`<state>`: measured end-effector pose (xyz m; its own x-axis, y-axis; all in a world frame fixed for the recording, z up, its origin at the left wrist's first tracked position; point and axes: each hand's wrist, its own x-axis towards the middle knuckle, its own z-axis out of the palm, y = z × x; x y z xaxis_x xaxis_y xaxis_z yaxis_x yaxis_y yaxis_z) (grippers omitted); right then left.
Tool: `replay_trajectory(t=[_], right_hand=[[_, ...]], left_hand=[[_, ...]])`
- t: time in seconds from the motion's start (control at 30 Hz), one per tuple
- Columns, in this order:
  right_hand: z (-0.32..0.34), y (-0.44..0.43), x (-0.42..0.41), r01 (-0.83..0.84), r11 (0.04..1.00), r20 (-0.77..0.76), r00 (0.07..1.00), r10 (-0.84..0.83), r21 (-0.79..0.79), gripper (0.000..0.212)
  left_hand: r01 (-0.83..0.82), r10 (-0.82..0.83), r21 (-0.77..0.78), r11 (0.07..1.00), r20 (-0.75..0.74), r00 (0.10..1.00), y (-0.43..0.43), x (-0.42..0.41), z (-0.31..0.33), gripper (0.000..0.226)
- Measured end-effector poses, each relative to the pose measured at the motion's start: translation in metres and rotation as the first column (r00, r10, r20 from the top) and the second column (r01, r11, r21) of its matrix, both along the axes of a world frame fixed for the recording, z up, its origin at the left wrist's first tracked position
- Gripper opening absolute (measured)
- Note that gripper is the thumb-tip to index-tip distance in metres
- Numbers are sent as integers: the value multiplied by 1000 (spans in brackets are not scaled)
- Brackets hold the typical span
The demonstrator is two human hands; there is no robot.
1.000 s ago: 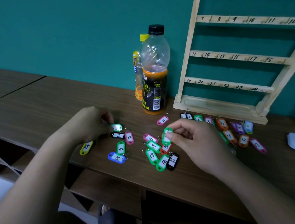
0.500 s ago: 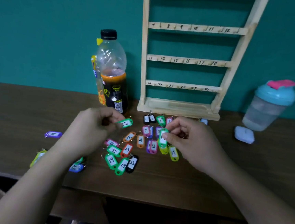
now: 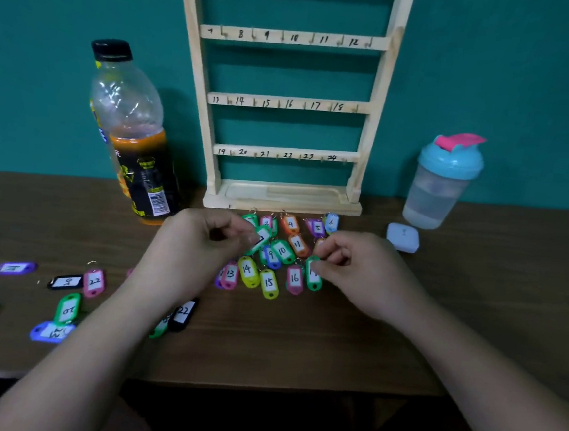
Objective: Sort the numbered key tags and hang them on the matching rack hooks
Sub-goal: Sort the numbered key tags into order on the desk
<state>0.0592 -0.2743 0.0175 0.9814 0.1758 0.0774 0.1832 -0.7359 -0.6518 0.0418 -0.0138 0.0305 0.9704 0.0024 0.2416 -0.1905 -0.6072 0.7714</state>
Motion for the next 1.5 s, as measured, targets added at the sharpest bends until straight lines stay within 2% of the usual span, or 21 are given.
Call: replay_trajectory(t=[0.2, 0.33, 0.4, 0.5, 0.57, 0.7, 0.87, 1.17, 1.33, 1.5], right_hand=[[-3, -3, 1, 10, 997, -5, 1000, -11, -80, 11], [-4, -3, -3, 1, 996, 21, 1000, 0, -87, 9], [-3, -3, -4, -20, 1000, 64, 998, 20, 10, 5], [1, -2, -9, -111, 955, 54, 994, 100, 274, 9], [0, 0, -11, -149, 934, 63, 989, 136, 326, 4], [-4, -5, -5, -121, 953, 85, 991, 101, 278, 10], [-10, -9, 1, -18, 996, 2, 1000, 18, 82, 13], [-12, -1, -2, 45, 996, 45, 998, -42, -82, 15], [-4, 6, -4, 32, 999, 126, 992, -27, -34, 13], [2, 24, -6, -52, 998, 218, 975, 44, 32, 6]], left_hand=[[26, -27, -21, 999, -38, 999, -21, 4, -5, 11], [43, -40, 51, 998, -53, 998, -35, 4, -8, 13], [57, -55, 39, 998, -52, 997, -41, 3, -9, 13], [79, -78, 18, 997, -63, 995, -50, 0, -10, 13], [86, -84, 17, 996, -71, 994, -54, -1, -10, 12], [90, -86, 43, 995, -83, 993, -55, 0, -12, 10], [90, -84, 121, 989, -51, 995, -43, 1, -12, 7], [97, -88, 195, 976, -54, 995, -35, -1, -12, 8], [90, -80, 216, 972, -53, 995, -18, 0, -6, 9], [-27, 36, 171, 985, -46, 998, 29, -1, 9, 8]])
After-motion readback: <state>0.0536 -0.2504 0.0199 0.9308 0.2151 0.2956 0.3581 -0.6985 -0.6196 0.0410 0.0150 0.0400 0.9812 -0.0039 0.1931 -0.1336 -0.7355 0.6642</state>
